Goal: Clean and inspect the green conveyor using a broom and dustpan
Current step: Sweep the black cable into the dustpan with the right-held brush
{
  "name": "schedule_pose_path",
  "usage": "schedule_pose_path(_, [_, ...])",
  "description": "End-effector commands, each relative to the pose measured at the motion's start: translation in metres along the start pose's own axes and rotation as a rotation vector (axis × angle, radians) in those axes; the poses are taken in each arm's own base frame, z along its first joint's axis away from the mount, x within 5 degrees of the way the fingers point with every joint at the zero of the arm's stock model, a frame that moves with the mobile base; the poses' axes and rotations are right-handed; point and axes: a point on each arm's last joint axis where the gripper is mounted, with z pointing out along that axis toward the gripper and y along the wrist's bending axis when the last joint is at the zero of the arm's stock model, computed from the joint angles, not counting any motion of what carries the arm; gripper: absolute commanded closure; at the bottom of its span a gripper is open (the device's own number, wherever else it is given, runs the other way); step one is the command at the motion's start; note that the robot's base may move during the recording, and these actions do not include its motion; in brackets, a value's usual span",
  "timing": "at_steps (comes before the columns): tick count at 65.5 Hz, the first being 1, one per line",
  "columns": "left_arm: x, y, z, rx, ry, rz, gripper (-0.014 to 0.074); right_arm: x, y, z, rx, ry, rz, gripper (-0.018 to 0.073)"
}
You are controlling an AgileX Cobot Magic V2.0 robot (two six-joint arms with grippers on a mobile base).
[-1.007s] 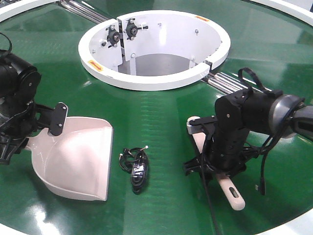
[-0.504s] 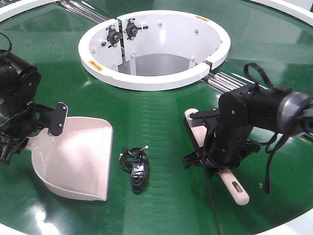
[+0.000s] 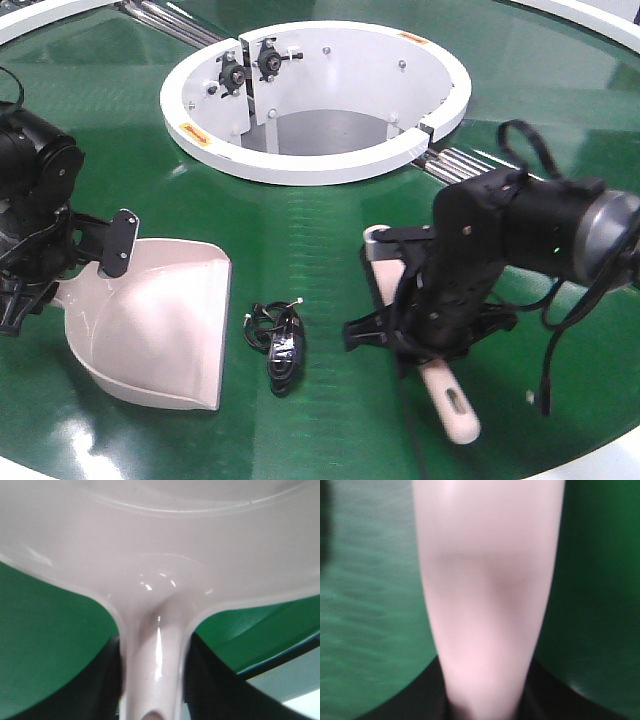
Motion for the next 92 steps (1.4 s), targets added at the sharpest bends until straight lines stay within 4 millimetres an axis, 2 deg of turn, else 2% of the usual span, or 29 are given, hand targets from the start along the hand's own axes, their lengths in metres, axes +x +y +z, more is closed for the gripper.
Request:
schedule_pose_path(1, [0.008, 0.0, -0.022, -0.056, -0.003, -0.015, 0.0603, 0.001, 0.013, -0.018, -0.027, -0.07, 0.031, 0.0564])
schedule_pose_path(37, [0.008, 0.0, -0.022, -0.056, -0.003, -0.015, 0.0603, 0.017, 0.047, 0.019, 0.031, 0.082, 0.064, 0.0564])
schedule_pose_path(53, [0.008, 0.0, -0.022, -0.056, -0.003, -0.015, 0.0603, 0.002, 0.062, 0.014, 0.029, 0.11, 0.052, 0.0564])
schedule_pose_path(62, [0.008, 0.0, -0.022, -0.056, -0.003, -0.015, 0.0603, -0.007, 0.073, 0.012, 0.075, 0.193, 0.011, 0.0564])
schedule_pose_path(79, [0.008, 0.0, -0.022, -0.056, -0.003, -0.015, 0.0603, -0.021, 0.118, 0.025, -0.002, 0.213, -0.036, 0.0564])
schedule_pose_path(92, [0.008, 0.0, -0.022, -0.056, -0.003, -0.015, 0.0603, -0.035, 0.162, 0.019, -0.111, 0.155, -0.101, 0.0564])
